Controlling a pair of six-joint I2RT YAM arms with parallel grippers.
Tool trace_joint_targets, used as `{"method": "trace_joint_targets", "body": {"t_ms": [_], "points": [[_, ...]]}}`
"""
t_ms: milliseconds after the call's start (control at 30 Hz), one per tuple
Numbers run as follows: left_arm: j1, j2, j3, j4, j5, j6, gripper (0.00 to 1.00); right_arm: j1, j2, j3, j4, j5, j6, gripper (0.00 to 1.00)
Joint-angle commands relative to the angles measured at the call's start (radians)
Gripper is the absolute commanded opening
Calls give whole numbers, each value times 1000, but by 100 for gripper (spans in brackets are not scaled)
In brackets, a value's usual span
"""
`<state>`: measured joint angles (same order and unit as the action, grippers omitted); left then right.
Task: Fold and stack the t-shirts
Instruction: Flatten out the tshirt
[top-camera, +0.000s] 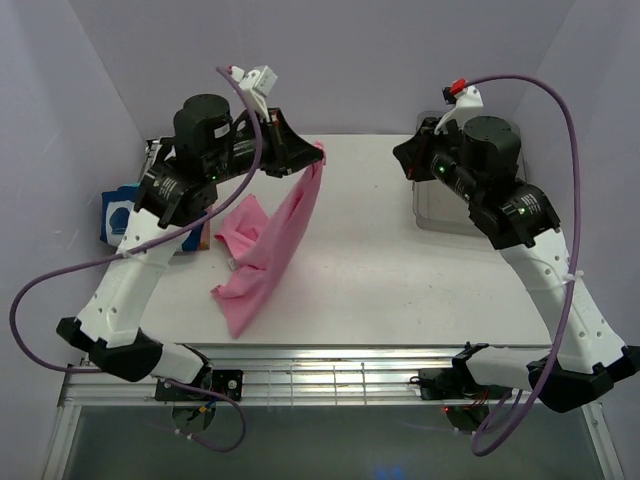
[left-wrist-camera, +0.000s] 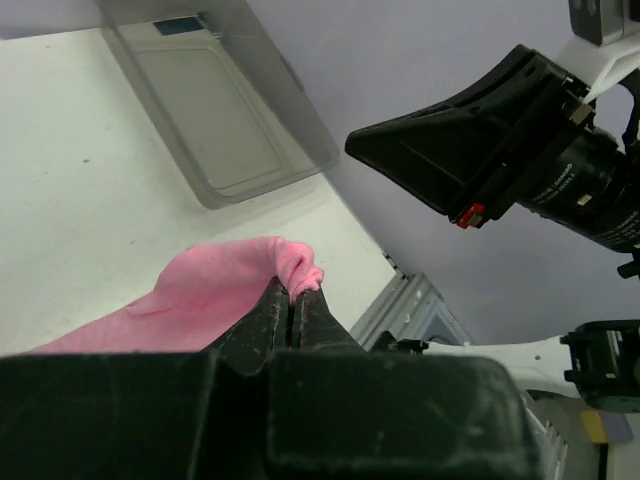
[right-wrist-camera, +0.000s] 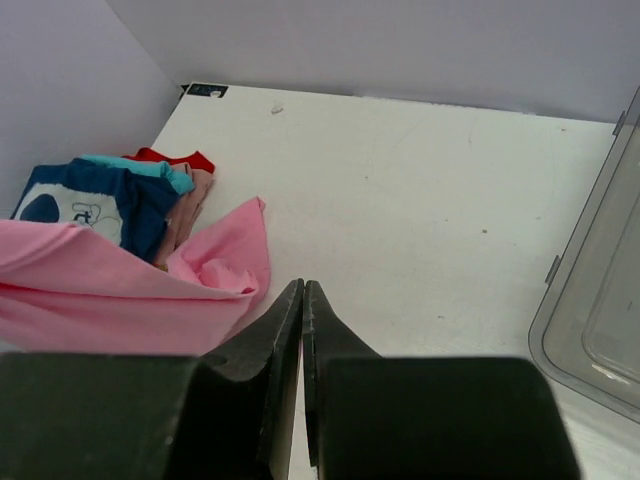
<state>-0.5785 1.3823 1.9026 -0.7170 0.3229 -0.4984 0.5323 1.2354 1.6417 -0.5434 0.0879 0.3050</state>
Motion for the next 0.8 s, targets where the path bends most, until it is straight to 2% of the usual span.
{"method": "trace_joint_targets", "body": {"t_ms": [0,33,133,233,333,467,500,533,567,600,667,700,767], "points": [[-21,4,134,162,177,-45,0,-2,-79,-8,69,-11,16,8],[-23,52,217,181,194,-67,0,0,-80,-25,68,-14,19,8],[-24,103,332,233,199,-127,0,0,-85,-65,72,-19,32,8],[-26,48,273,331,56,-131,0,0,-90,-89,76,-30,46,8],[-24,-61,104,347,-109,-109,0,0,-93,-131,69,-40,66,8],[-24,-173,-141,298,-136,-98,0,3,-116,-239,66,-50,89,8],[-26,-224,-268,285,-131,-115,0,6,-129,-297,63,-39,94,14],[-26,-247,-334,259,-127,-127,0,5,-134,-325,37,-10,101,18],[-26,-274,-402,257,-122,-134,0,6,-136,-348,11,5,121,26],[-26,-328,-541,254,-119,-153,0,9,-136,-385,-16,16,129,30],[-26,-376,-656,226,-169,-169,0,15,-129,-417,-114,71,158,37],[-26,-397,-748,212,-194,-175,0,18,-126,-445,-148,85,192,38],[-26,-431,-812,148,-286,-175,0,21,-119,-462,-257,121,230,39]]}}
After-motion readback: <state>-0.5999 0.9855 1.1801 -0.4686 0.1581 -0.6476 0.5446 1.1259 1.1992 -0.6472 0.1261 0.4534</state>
